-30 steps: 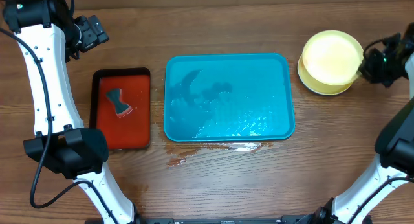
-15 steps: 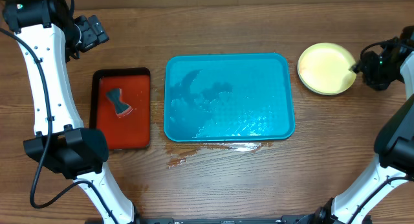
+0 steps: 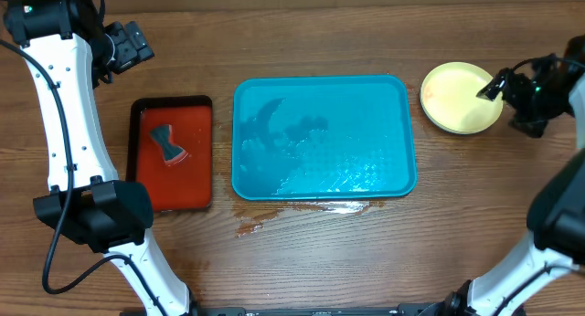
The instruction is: Clean dirty plates on tray and stack at the side
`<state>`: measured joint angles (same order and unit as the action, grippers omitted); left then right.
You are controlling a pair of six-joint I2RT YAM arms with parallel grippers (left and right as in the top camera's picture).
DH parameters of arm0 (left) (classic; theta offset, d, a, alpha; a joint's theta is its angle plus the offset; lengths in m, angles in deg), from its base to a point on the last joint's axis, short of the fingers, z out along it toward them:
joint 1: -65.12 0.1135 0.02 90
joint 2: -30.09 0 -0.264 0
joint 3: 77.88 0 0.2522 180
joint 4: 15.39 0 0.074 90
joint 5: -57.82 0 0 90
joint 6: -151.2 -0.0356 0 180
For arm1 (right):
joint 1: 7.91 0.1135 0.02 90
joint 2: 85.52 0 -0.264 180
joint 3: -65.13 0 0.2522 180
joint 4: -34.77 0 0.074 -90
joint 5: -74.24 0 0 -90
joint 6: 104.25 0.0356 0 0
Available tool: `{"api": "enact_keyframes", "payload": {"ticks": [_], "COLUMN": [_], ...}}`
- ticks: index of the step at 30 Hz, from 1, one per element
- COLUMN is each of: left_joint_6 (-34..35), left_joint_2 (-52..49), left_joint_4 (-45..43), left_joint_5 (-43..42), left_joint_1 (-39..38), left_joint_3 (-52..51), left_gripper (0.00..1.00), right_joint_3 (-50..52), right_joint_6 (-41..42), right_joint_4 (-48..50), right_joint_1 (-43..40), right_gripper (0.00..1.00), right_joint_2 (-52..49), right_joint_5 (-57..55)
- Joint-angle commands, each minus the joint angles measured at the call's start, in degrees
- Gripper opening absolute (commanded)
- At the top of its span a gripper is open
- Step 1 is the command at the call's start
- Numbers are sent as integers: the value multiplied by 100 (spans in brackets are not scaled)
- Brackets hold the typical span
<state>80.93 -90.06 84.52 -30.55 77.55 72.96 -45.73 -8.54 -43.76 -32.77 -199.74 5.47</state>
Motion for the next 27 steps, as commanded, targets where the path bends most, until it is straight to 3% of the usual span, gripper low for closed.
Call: {"api": "enact_keyframes", "payload": {"ticks": [1,5,9,17,27], "left_joint_6": [-2,-2,-2,-2,-2], "left_joint_2": [-48,-48,-48,-48,-48], "left_joint_4": [11,11,11,11,11], "left_joint_5": [-61,-61,-61,-61,-61], "left_joint_1": [-9,-9,-9,-9,-9], "left_joint_3": [-11,-11,-11,-11,-11], "left_gripper": [100,100,99,100,100], "right_joint_3": [-39,168,933,2905,3073], "right_joint_6": [-330,-754,-765,-201,-205], "right_joint_4": [-295,-822,-737,-197,-540], "right_joint_1": [42,323,767,1917,2111], "right_gripper": [100,100,100,100,100], "right_joint_2": [1016,1847,2855,5117,5598], "right_joint_5": [155,155,157,190,181]}}
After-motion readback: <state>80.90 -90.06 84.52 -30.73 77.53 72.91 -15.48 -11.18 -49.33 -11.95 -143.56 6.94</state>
